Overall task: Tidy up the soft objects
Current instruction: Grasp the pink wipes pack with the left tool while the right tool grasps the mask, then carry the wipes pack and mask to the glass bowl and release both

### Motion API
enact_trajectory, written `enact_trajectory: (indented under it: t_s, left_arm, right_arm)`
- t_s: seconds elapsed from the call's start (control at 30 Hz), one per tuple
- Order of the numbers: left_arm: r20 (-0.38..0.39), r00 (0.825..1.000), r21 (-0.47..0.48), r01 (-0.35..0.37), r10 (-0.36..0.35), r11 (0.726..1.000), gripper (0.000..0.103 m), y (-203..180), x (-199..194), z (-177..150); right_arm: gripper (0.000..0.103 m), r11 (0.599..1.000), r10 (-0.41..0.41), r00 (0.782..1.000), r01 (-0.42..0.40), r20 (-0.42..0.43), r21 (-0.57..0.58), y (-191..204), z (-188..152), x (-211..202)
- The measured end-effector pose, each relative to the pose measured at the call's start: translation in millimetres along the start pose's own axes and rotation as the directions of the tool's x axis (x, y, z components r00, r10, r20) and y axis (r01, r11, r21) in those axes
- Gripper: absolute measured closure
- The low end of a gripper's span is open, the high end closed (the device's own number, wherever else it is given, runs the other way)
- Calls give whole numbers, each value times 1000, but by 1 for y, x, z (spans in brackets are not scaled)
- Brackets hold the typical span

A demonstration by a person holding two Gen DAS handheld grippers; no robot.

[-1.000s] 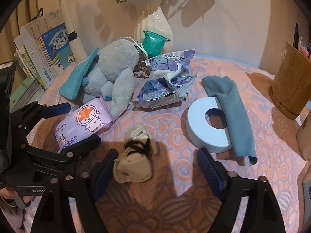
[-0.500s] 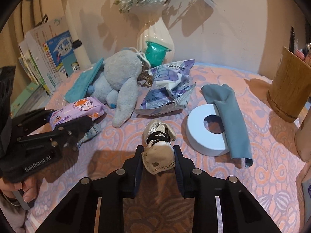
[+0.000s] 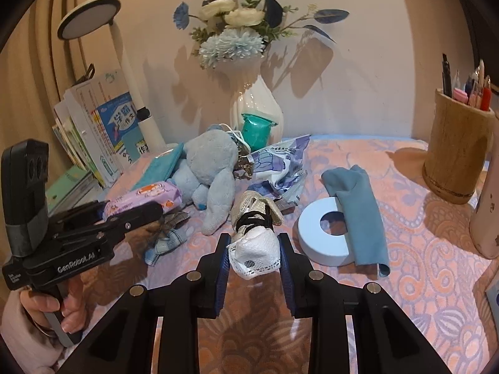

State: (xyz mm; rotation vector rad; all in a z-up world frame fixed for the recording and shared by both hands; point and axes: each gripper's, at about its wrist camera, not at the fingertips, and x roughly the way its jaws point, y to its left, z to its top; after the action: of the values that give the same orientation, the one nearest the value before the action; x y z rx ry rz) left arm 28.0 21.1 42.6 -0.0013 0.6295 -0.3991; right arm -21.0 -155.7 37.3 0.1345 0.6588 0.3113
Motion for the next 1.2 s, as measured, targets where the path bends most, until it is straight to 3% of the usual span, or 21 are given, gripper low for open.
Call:
enact_trajectory:
  t_s: [0.23,0.57,0.8,1.0,1.2]
  left_arm:
    - [-13,1000,6,7,-6,1000,66,-6,2,0]
    - [-42,996,37,-74,76,997,66,-12,8,-1]
    - [-36,987,-31,-157,156,987,66,-1,3,-1]
    - [-83,985,-128,-159,149,979,66,-12,-5,-10]
    - [-98,991,-152,-106,92,983,66,-46,-13,-9]
  right_arm:
    - [74,995,48,999,-49,10,90,-17,0,-4]
    - [74,976,126,992,-130,32,176,-32,-1,-6]
    - [74,969,141,989,-148,50,200,-36,-5,-15]
    - [74,954,163,985,-172,59,247,-42,-21,-35]
    - [74,943,164,981,-188,108,275,-51,-36,-68]
